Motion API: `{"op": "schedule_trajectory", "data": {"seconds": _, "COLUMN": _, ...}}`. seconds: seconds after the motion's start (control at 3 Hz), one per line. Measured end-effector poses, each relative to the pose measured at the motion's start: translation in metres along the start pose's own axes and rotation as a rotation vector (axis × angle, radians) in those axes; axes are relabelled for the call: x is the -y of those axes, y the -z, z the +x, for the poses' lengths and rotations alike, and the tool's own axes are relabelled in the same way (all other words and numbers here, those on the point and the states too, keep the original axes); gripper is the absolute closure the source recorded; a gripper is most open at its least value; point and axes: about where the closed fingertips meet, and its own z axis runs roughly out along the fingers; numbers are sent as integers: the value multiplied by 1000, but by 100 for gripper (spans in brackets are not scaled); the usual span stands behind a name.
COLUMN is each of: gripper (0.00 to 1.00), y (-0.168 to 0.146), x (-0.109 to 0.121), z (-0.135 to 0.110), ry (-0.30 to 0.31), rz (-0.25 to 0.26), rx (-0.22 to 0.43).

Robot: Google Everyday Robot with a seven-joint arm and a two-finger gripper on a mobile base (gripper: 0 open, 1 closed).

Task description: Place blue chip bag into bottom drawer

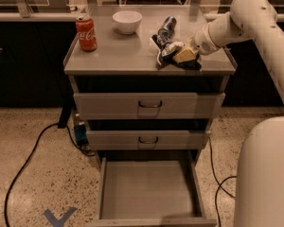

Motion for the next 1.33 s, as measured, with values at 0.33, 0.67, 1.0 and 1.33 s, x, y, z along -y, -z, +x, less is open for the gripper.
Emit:
{"op": "schedule_trajectory", "data": {"seconds": 0.33, "gripper": 89, "y": 14, "x": -14, "z": -18, "ry": 45, "rz": -2, "rx": 16}}
{"op": "schedule_trajectory", "data": {"seconds": 0.67, "gripper": 100, "y": 47, "x": -36, "z": -34, "ry": 99, "rz": 45, "rx": 28}}
{"op": "schedule_trajectory", "data": {"seconds": 1.0, "gripper": 100, "y": 66, "x": -76, "z": -33, "ry": 137, "rz": 52, "rx": -3}}
{"op": "schedule_trajectory", "data": {"seconds": 1.33, "gripper": 100, "y": 55, "x": -157, "z": 4, "ry": 96, "rz": -22, "rx": -35}}
